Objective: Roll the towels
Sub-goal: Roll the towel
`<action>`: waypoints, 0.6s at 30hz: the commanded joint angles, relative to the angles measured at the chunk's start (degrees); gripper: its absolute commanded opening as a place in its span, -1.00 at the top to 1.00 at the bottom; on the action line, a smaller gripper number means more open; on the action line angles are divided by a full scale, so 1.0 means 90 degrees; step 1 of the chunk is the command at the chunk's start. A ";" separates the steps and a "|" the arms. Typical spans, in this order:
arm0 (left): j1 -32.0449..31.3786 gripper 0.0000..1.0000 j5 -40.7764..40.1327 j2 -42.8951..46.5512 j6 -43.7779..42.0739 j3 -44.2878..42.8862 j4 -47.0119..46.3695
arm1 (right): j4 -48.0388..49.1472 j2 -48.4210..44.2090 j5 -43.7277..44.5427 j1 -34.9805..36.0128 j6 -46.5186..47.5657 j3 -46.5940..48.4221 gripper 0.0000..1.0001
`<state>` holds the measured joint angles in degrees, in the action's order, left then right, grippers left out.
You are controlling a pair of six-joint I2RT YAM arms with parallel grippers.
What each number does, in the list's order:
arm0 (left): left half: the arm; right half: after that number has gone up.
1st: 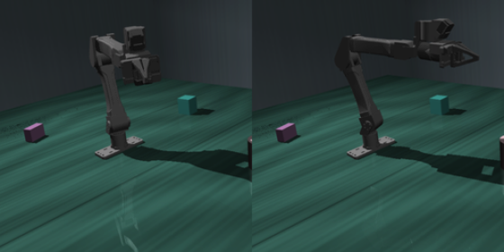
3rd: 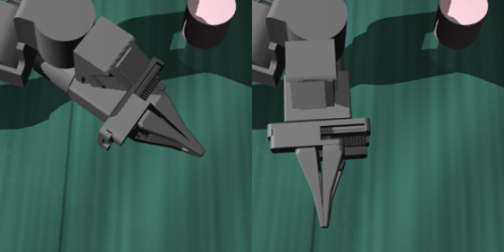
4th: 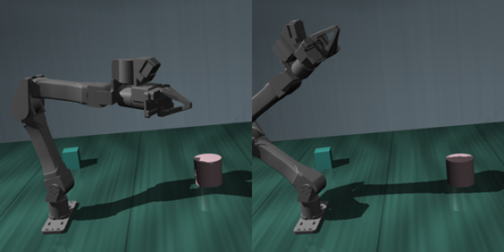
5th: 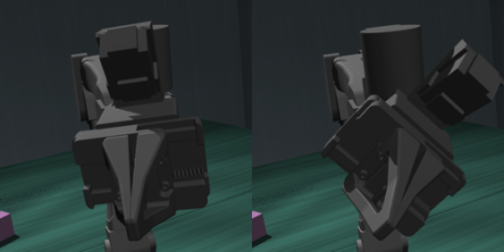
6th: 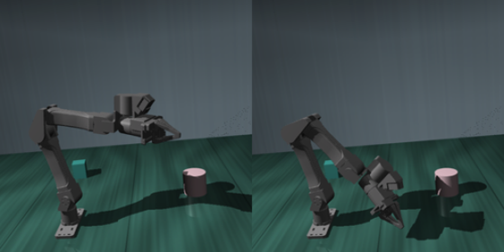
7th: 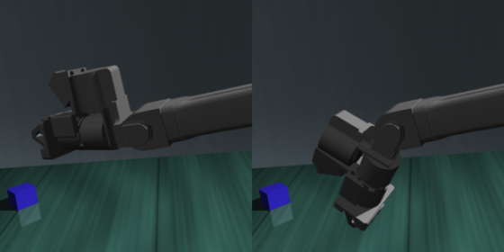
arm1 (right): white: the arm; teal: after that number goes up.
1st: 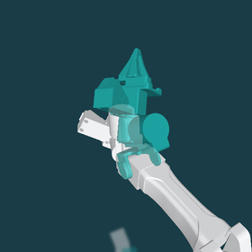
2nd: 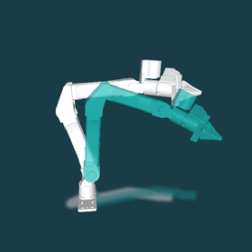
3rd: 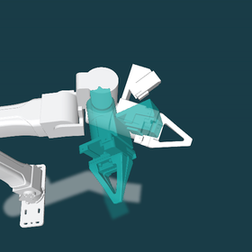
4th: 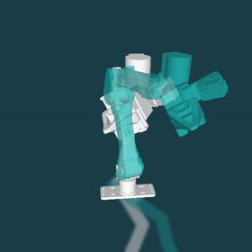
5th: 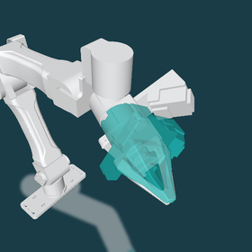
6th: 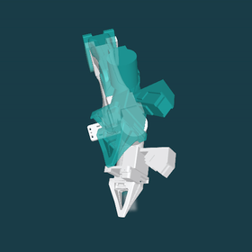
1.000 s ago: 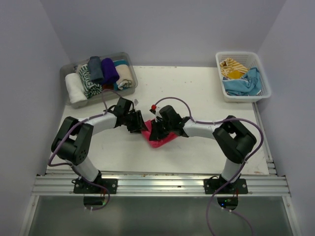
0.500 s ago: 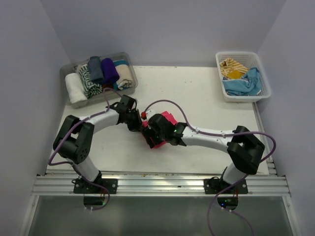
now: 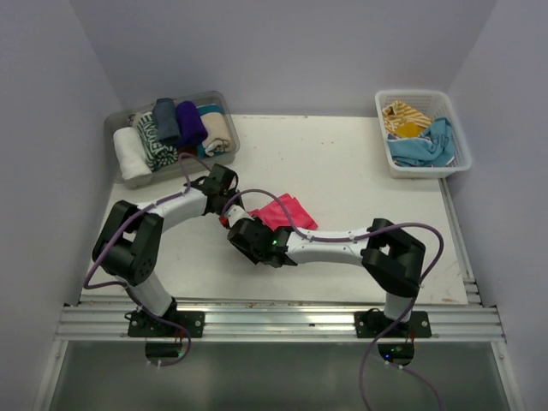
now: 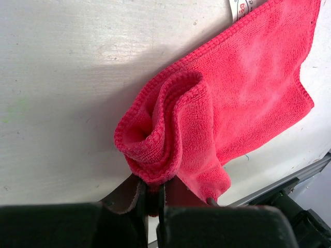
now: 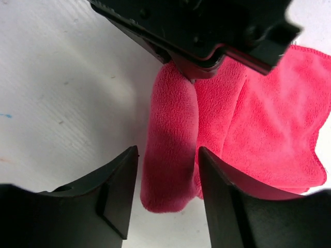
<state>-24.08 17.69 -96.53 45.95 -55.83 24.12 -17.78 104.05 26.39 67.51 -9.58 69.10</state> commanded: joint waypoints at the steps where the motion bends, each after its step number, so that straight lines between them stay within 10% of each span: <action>1: -0.0020 1.00 -0.0032 0.0120 0.0177 -0.0125 0.0084 | 0.0130 0.0293 0.0553 0.0019 0.0137 0.0213 -0.05; 7: -0.0020 1.00 -0.0013 0.0188 0.0226 -0.0085 0.0074 | 0.0227 0.0120 0.0691 0.0000 -0.0282 -0.0030 0.98; 14: -0.0011 -0.11 -0.0022 0.0598 0.0197 -0.0144 -0.0024 | 0.1045 -0.0719 -0.1074 -0.0663 -0.0799 -0.0831 1.00; 18: 0.0009 -0.27 -0.0178 0.0920 0.0197 -0.0193 -0.0004 | 0.1837 -0.1198 -0.2820 -0.1434 -0.1219 -0.1669 1.00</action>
<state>-24.08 17.28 -92.16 47.44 -55.83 24.51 -8.95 97.86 14.09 59.02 -15.94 58.11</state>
